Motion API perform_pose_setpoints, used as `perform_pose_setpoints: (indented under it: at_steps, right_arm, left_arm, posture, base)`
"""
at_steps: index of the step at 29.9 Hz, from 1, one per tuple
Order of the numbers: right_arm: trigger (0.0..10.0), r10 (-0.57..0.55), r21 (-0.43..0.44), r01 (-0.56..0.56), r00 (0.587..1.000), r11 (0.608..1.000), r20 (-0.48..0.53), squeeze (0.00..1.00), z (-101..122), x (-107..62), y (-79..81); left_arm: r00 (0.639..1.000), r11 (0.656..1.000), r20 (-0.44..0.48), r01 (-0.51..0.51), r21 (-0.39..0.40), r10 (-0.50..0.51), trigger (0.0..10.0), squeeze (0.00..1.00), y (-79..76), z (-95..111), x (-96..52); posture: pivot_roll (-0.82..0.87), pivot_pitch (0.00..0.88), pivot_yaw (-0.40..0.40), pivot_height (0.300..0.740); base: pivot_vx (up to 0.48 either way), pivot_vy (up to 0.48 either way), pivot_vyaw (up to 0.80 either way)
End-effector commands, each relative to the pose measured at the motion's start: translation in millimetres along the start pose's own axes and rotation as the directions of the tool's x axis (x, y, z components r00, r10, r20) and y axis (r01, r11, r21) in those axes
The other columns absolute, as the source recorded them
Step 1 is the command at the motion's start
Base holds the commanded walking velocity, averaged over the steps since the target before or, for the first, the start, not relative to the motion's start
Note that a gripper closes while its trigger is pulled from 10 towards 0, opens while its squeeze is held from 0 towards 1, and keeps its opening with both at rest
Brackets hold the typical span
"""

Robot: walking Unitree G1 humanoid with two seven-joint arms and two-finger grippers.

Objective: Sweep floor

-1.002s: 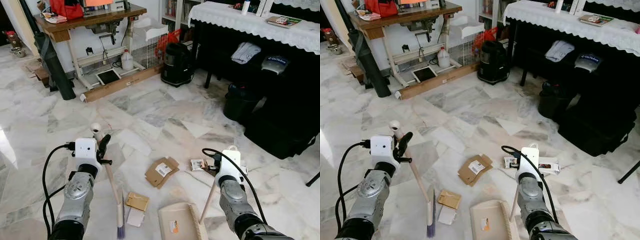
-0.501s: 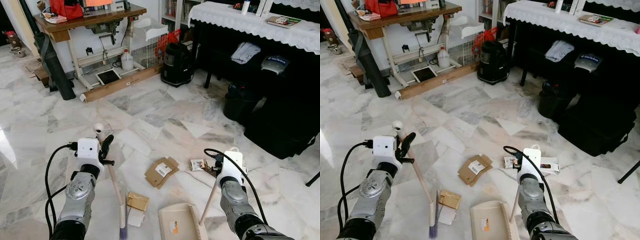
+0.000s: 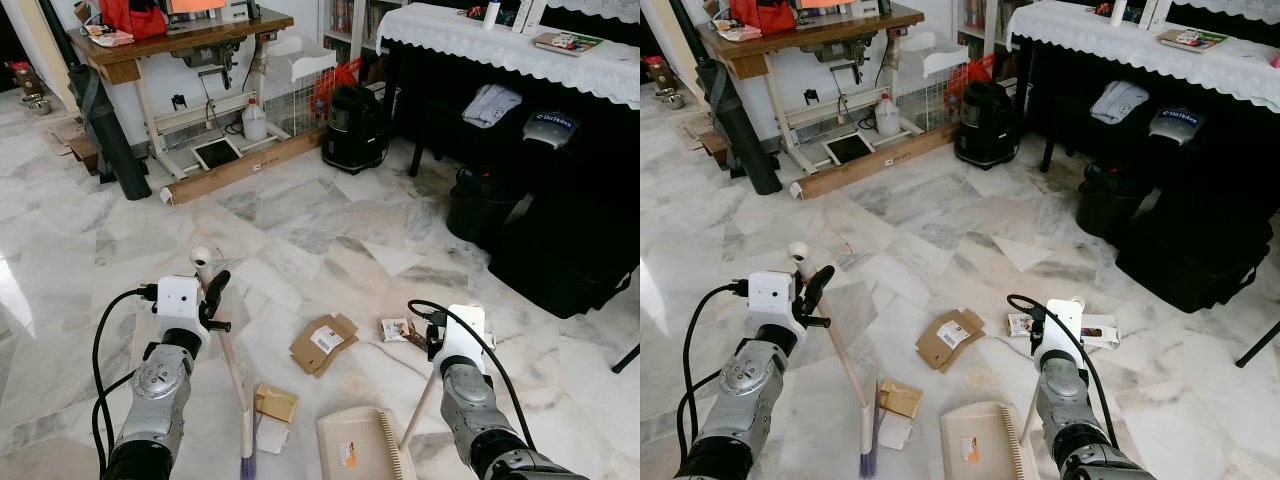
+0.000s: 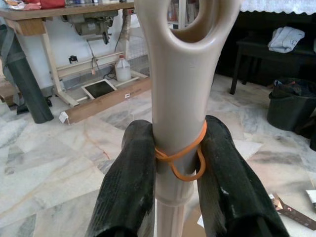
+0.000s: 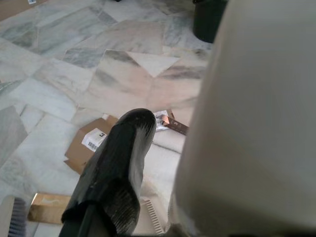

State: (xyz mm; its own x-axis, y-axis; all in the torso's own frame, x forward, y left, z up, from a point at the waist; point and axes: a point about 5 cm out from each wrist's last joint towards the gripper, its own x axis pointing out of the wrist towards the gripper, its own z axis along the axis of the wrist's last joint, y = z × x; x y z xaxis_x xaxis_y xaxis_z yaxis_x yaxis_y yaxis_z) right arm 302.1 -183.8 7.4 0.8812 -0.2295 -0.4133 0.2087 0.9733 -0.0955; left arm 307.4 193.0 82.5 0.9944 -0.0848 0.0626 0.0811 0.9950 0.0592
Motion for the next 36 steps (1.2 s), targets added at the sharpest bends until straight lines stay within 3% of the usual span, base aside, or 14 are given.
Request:
perform_pose_setpoints:
  at_steps: [1, 12, 21, 29, 36]
  right_arm:
    - [10.0, 0.005, 0.006, -0.005, 1.000, 1.000, -0.019, 0.00, -1, 0.5, -1.3]
    - [10.0, 0.125, -0.053, -0.125, 0.992, 0.991, -0.015, 0.00, 6, 2.8, 5.1]
    - [10.0, 0.210, -0.160, -0.215, 0.976, 0.963, -0.048, 0.00, 3, 2.7, -3.1]
    - [10.0, 0.225, -0.226, -0.222, 0.974, 0.948, -0.012, 0.00, 11, 4.9, -14.3]
    - [10.0, 0.239, -0.230, -0.235, 0.971, 0.945, -0.007, 0.00, 14, 5.3, -16.6]
  left_arm:
    - [0.999, 1.000, 0.032, 0.007, -0.004, -0.007, 10.0, 0.00, -0.3, 9, 4.3]
    - [0.999, 1.000, 0.034, 0.012, -0.009, -0.011, 10.0, 0.00, -1.3, 9, 4.7]
    - [0.999, 1.000, 0.036, 0.027, -0.005, -0.027, 10.0, 0.00, -3.7, 9, 5.4]
    - [0.999, 0.999, 0.035, 0.035, -0.005, -0.035, 10.0, 0.00, -5.1, 9, 5.0]
    - [0.998, 0.999, 0.037, 0.044, 0.002, -0.044, 10.0, 0.00, -5.5, 9, 5.7]
  posture:
    - [0.09, 0.000, -0.008, 0.740]
    - [0.08, 0.000, -0.009, 0.740]
    - [0.08, 0.000, -0.010, 0.740]
    - [0.07, 0.000, -0.008, 0.740]
    - [0.07, 0.000, -0.006, 0.740]
  base:
    - [0.000, 0.000, 0.00]
    - [0.000, 0.000, 0.00]
    - [0.000, 0.000, 0.00]
    - [0.000, 0.000, 0.00]
    - [0.000, 0.000, 0.00]
